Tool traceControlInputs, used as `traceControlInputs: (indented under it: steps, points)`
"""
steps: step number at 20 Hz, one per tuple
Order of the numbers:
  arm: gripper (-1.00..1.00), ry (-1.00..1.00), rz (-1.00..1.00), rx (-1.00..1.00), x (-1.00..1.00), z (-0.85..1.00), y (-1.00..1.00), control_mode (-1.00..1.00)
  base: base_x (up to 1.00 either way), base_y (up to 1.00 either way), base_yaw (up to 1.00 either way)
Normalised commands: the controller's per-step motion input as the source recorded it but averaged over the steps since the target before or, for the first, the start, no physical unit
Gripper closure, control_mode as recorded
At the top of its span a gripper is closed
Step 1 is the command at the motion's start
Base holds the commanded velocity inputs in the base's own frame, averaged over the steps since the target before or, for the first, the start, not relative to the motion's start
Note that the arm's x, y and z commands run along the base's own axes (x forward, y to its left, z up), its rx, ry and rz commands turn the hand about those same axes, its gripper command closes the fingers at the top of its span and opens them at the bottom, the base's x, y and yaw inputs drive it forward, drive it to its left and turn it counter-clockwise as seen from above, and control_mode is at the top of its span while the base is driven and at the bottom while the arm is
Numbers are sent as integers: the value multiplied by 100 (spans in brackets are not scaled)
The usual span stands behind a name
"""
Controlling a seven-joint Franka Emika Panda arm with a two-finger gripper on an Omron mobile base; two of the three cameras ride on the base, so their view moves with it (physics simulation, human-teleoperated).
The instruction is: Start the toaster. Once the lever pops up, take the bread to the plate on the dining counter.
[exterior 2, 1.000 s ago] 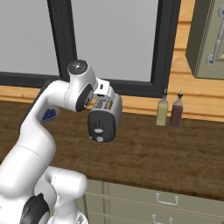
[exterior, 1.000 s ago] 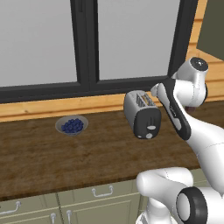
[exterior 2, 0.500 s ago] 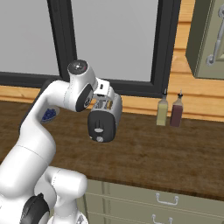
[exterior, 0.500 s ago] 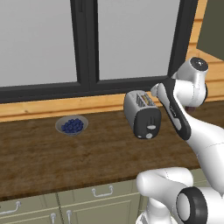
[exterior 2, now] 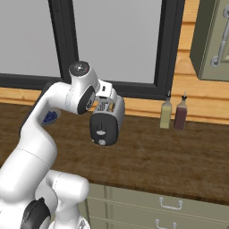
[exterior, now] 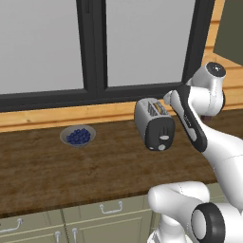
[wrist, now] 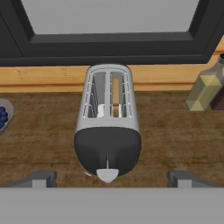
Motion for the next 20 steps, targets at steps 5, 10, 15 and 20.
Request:
traceControlInputs:
  steps: [5, 10, 15, 20]
  points:
    - [-100, 0, 0, 0, 0, 0, 0, -100, 0, 0, 0]
    - [-100, 0, 0, 0, 0, 0, 0, -100, 0, 0, 0]
    - [-100, 0, 0, 0, 0, 0, 0, -100, 0, 0, 0]
    - [-100, 0, 0, 0, 0, 0, 0, -100, 0, 0, 0]
